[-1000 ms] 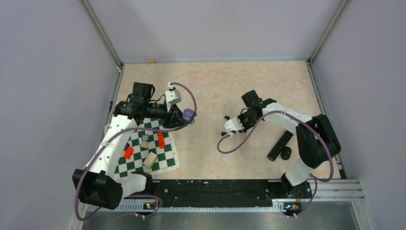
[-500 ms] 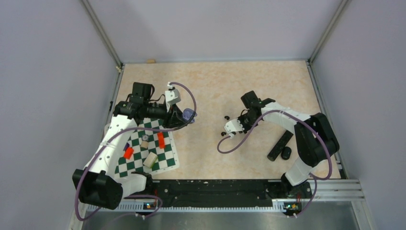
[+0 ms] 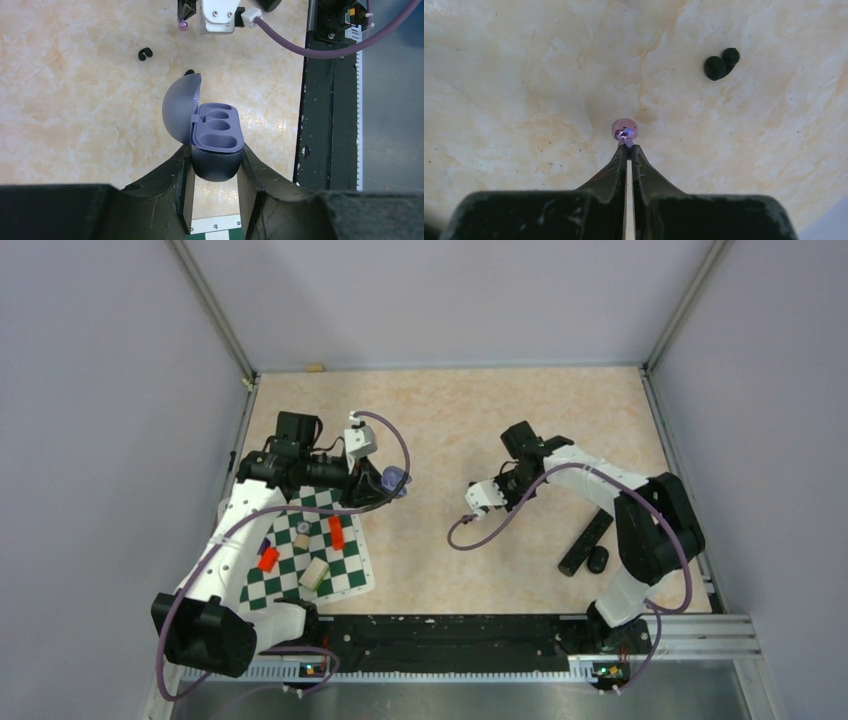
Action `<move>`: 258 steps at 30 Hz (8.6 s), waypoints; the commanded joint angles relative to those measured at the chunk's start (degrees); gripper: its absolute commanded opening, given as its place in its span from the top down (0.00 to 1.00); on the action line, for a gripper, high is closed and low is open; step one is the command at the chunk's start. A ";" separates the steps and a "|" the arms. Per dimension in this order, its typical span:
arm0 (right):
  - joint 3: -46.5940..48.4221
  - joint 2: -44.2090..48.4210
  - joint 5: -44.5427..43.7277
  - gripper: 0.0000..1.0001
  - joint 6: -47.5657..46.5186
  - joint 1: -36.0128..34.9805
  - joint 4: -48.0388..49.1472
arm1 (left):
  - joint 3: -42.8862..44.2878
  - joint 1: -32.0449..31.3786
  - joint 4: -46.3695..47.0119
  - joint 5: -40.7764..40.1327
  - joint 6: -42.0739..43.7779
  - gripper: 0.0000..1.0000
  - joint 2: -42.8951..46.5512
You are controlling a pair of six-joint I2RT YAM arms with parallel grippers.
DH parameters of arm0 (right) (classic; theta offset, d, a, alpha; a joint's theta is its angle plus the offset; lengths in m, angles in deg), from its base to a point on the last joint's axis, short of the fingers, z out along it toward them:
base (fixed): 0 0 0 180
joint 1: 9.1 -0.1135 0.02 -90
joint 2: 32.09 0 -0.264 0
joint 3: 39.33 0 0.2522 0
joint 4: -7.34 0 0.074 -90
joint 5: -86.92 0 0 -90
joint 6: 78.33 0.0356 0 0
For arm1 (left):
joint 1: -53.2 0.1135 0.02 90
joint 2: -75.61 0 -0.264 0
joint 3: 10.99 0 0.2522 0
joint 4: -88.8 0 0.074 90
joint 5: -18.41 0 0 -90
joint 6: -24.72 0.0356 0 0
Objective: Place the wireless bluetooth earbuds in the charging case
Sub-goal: Pick up the left earbud from the center of the board, then insert the left earbud into the left side groove of the charging case, then adjust the right earbud at the center of the board.
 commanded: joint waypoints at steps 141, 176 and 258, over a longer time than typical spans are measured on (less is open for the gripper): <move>-14.25 28.31 28.48 1.00 77.64 -9.69 53.03 | 8.43 -17.91 10.72 -6.92 -9.04 1.00 -12.23; -14.00 26.45 26.20 1.00 78.32 -10.70 53.43 | 8.48 -19.64 10.41 -9.38 -8.10 1.00 -12.47; 64.52 -47.67 10.09 0.32 84.12 -18.06 16.81 | -14.63 19.11 8.69 -8.84 -8.15 1.00 30.22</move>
